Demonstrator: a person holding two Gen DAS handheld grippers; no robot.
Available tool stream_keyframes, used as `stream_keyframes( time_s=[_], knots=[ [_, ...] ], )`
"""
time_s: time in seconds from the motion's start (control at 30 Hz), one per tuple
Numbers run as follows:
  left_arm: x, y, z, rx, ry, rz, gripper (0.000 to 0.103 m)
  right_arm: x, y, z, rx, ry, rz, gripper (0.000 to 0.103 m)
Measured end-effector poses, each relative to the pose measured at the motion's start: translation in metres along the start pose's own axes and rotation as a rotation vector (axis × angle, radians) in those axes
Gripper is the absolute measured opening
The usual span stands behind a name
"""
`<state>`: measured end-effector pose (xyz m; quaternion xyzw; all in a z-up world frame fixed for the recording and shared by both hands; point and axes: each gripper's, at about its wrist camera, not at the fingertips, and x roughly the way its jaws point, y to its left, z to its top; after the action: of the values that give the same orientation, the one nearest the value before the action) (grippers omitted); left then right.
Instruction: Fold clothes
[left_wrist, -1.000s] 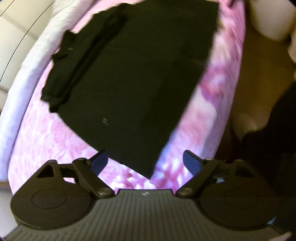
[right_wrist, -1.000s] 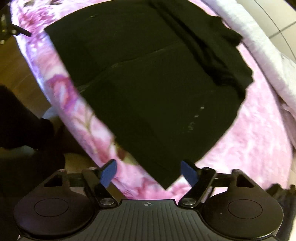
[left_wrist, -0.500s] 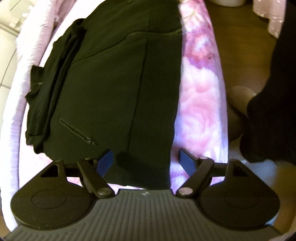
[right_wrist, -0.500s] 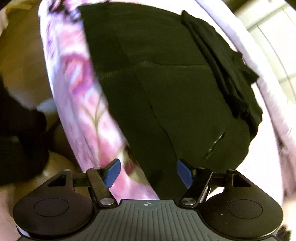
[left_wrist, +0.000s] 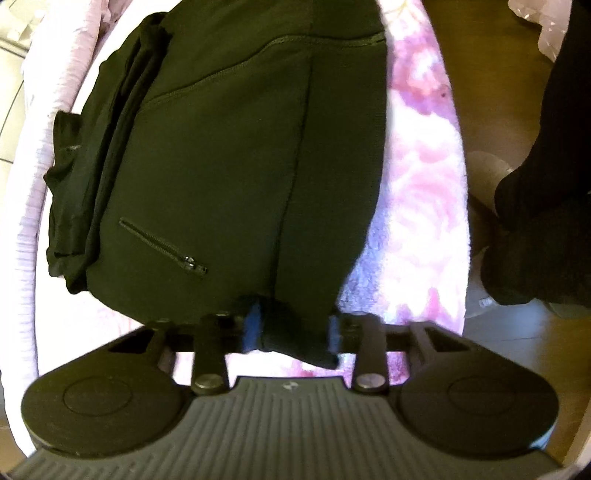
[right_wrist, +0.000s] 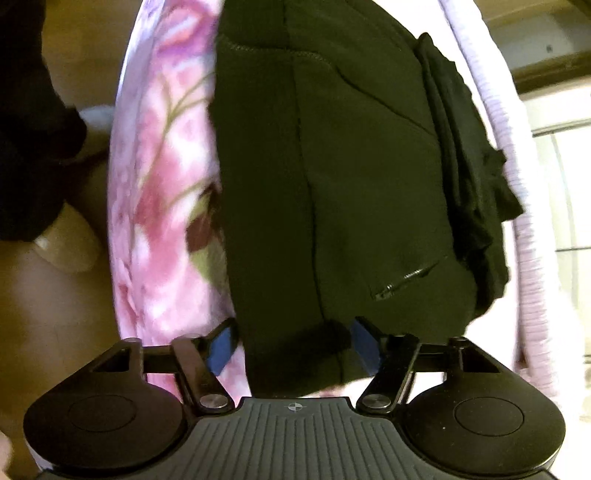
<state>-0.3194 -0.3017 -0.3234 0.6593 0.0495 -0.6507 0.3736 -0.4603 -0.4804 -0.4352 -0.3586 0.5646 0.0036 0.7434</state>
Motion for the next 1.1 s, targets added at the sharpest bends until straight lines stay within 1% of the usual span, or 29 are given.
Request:
stream_keyframes(
  time_s=[0.03,0.1,0.2,0.3,0.4,0.47,0.57,0.67,0.8,0.9,0.93,1.0,1.1],
  knots=[
    [-0.004,0.007,-0.001,-0.015,0.000,0.010,0.010,-0.002,-0.009,0.000,0.033,-0.003,0.003,0.005],
    [-0.016,0.026,-0.004,-0.073,-0.007,0.033,0.010,-0.006,-0.026,0.001,0.098,-0.009,0.008,0.004],
    [-0.034,0.058,-0.008,-0.141,-0.024,0.068,0.009,-0.021,-0.051,0.002,0.127,-0.035,-0.013,0.004],
    [-0.054,0.073,-0.009,-0.163,-0.045,0.068,0.007,-0.036,-0.073,0.000,0.153,-0.049,-0.023,0.004],
    [-0.078,0.057,-0.007,-0.129,-0.060,0.078,0.007,-0.063,-0.073,0.001,0.172,-0.061,-0.021,0.004],
    [-0.092,0.041,-0.005,-0.138,-0.067,0.081,0.006,-0.081,-0.071,0.002,0.184,-0.070,-0.019,0.004],
    [-0.109,0.025,-0.001,-0.169,-0.067,0.092,0.005,-0.105,-0.056,0.000,0.208,-0.077,-0.008,0.003],
    [-0.124,0.016,0.002,-0.206,-0.059,0.073,0.005,-0.123,-0.043,-0.003,0.232,-0.071,0.024,0.003],
    [-0.150,-0.004,0.005,-0.251,-0.054,0.015,0.005,-0.150,-0.019,-0.012,0.240,-0.058,0.086,0.003],
    [-0.170,-0.003,0.008,-0.300,-0.064,-0.017,0.005,-0.175,-0.015,-0.016,0.262,-0.054,0.116,0.003],
    [-0.175,0.006,0.008,-0.323,-0.069,-0.022,0.005,-0.184,-0.018,-0.017,0.269,-0.055,0.118,0.003],
    [-0.181,0.036,0.010,-0.374,-0.081,-0.012,0.006,-0.194,-0.042,-0.016,0.271,-0.072,0.089,0.003],
    [-0.179,0.111,0.012,-0.454,-0.111,0.016,0.006,-0.205,-0.087,-0.015,0.271,-0.100,0.032,0.003]
  ],
)
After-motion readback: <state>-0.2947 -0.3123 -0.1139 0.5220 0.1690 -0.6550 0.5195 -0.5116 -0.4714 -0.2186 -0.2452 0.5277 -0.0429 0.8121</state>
